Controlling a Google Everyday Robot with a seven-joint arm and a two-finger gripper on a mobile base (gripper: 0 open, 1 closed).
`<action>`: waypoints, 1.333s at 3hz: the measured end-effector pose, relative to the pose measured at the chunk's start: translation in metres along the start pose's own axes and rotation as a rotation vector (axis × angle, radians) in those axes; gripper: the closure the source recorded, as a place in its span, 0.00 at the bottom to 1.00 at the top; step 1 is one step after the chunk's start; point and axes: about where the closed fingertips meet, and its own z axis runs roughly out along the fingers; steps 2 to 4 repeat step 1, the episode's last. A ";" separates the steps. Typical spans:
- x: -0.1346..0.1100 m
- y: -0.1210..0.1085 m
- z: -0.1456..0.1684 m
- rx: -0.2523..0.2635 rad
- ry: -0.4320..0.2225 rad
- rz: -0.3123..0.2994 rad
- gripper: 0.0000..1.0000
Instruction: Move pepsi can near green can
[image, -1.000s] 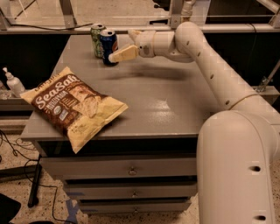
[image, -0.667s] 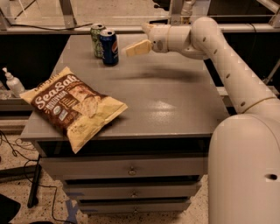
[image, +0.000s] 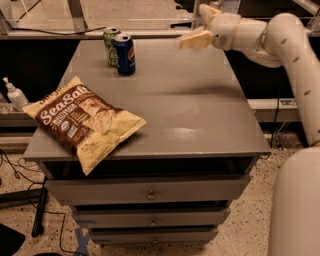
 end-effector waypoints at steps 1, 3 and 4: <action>0.000 0.000 0.000 0.001 0.001 -0.002 0.00; 0.000 0.000 0.000 0.001 0.001 -0.002 0.00; 0.000 0.000 0.000 0.001 0.001 -0.002 0.00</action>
Offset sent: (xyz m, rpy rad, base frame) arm 0.0000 0.0000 0.0000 0.0000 0.0000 0.0000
